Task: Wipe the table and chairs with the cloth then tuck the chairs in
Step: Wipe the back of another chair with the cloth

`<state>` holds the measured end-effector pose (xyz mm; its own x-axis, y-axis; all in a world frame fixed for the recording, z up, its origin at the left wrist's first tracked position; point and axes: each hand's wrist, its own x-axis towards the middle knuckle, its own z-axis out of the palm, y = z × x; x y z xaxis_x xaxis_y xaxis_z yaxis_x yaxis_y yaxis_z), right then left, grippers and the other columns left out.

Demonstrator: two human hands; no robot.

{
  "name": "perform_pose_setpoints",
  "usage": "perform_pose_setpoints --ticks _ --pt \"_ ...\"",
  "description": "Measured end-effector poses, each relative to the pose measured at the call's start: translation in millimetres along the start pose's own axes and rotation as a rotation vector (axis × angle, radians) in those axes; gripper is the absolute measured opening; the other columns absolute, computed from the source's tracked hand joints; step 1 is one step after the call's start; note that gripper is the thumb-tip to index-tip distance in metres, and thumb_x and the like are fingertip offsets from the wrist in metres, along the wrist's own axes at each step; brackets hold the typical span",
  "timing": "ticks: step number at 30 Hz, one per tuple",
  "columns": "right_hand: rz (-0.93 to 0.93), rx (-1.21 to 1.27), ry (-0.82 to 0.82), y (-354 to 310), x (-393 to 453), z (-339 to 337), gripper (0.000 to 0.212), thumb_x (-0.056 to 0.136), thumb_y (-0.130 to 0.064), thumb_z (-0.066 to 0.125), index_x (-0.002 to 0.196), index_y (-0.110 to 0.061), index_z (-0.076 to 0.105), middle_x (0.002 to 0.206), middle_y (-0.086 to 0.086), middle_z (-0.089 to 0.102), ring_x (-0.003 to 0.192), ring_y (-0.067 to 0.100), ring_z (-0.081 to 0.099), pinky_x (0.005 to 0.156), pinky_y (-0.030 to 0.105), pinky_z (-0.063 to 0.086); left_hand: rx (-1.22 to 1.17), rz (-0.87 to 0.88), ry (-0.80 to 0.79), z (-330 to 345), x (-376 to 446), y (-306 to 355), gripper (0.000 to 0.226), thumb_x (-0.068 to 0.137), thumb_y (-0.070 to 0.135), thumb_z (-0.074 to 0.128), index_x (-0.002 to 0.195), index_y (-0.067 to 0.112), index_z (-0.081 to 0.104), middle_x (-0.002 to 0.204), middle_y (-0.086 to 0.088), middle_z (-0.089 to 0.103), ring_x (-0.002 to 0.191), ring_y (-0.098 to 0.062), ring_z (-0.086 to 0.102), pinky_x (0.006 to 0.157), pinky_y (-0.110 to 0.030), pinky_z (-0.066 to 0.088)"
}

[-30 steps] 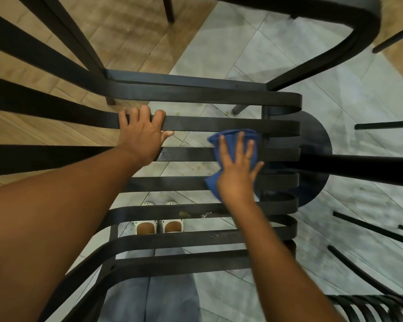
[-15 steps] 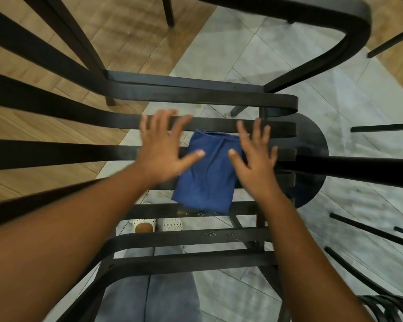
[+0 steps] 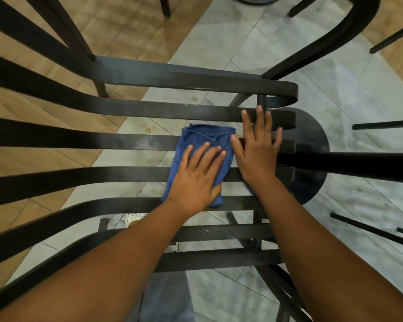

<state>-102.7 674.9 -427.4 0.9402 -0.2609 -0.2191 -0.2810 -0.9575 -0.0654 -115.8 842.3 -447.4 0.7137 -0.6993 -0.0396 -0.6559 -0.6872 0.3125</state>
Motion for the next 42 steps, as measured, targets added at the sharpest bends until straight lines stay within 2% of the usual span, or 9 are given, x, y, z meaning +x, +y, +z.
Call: perform_pose_setpoints --ticks 7,13,19,22,26,31,35,38,42 --pt "0.01 0.001 0.092 -8 16 1 0.054 0.096 -0.045 0.034 0.145 -0.021 0.033 0.151 0.016 0.026 0.143 0.03 0.017 0.113 0.049 -0.001 0.025 -0.283 -0.031 -21 -45 -57 0.041 0.085 0.043 0.041 0.109 0.013 0.057 0.11 -0.013 0.055 0.103 -0.032 0.04 0.085 -0.047 0.04" --pt "-0.058 -0.028 0.213 -7 33 9 0.047 0.094 -0.045 0.037 0.129 -0.017 0.05 0.124 0.015 0.05 0.127 0.03 0.04 0.112 0.049 0.018 -0.131 -0.698 0.061 -33 -46 -63 0.038 0.092 0.031 0.044 0.11 0.001 0.057 0.113 -0.024 0.053 0.106 -0.043 0.047 0.091 -0.051 0.037" --pt "-0.118 -0.031 0.364 -5 33 17 0.041 0.094 -0.039 0.043 0.129 -0.021 0.055 0.12 0.017 0.056 0.125 0.033 0.046 0.11 0.05 0.026 -0.004 -0.15 0.02 -11 5 -8 0.053 0.086 0.034 0.036 0.136 0.018 0.048 0.145 -0.008 0.041 0.136 -0.032 0.029 0.109 -0.048 0.011" --pt "-0.129 -0.016 0.379 -3 33 17 0.042 0.095 -0.041 0.041 0.131 -0.023 0.055 0.12 0.015 0.055 0.127 0.032 0.045 0.111 0.049 0.024 0.03 -0.201 -0.067 -9 8 -13 0.062 0.087 0.042 0.033 0.145 0.023 0.031 0.152 -0.01 0.03 0.14 -0.035 0.019 0.112 -0.05 0.003" --pt "-0.124 0.016 0.338 -3 31 14 0.045 0.095 -0.043 0.038 0.134 -0.025 0.051 0.122 0.013 0.052 0.129 0.029 0.04 0.114 0.046 0.016 -0.009 -0.375 -0.036 -21 -23 -56 0.064 0.085 0.042 0.034 0.143 0.017 0.035 0.146 -0.014 0.038 0.136 -0.038 0.028 0.11 -0.048 0.009" --pt "-0.123 -0.015 0.304 -2 32 13 0.044 0.095 -0.041 0.037 0.136 -0.027 0.048 0.126 0.014 0.049 0.13 0.03 0.038 0.114 0.048 0.015 -0.158 -0.492 0.019 -33 -65 -86 0.066 0.083 0.007 0.06 0.144 0.009 0.033 0.152 -0.012 0.026 0.142 -0.029 0.016 0.113 -0.04 0.006" --pt "-0.1 -0.009 0.276 -6 32 13 0.044 0.093 -0.038 0.037 0.136 -0.028 0.047 0.126 0.014 0.048 0.131 0.03 0.036 0.115 0.047 0.01 -0.275 -0.584 0.061 -35 -59 -50 0.064 0.083 0.003 0.061 0.142 0.007 0.036 0.152 -0.011 0.028 0.142 -0.029 0.017 0.113 -0.035 0.008" --pt "-0.081 -0.025 0.242 -5 32 12 0.044 0.094 -0.037 0.038 0.137 -0.029 0.044 0.129 0.014 0.045 0.134 0.029 0.032 0.116 0.045 0.007 -0.276 -0.493 -0.055 -29 -35 -15 0.063 0.086 0.012 0.058 0.144 0.013 0.034 0.154 -0.006 0.023 0.142 -0.026 0.015 0.111 -0.037 0.013" --pt "-0.066 -0.039 0.257 -7 31 12 0.047 0.093 -0.039 0.032 0.137 -0.029 0.045 0.129 0.015 0.047 0.135 0.03 0.033 0.115 0.045 0.008 -0.193 -0.271 -0.138 -9 -1 39 0.073 0.058 0.025 0.081 0.125 0.009 0.057 0.132 -0.011 0.054 0.12 -0.034 0.051 0.092 -0.043 0.044"
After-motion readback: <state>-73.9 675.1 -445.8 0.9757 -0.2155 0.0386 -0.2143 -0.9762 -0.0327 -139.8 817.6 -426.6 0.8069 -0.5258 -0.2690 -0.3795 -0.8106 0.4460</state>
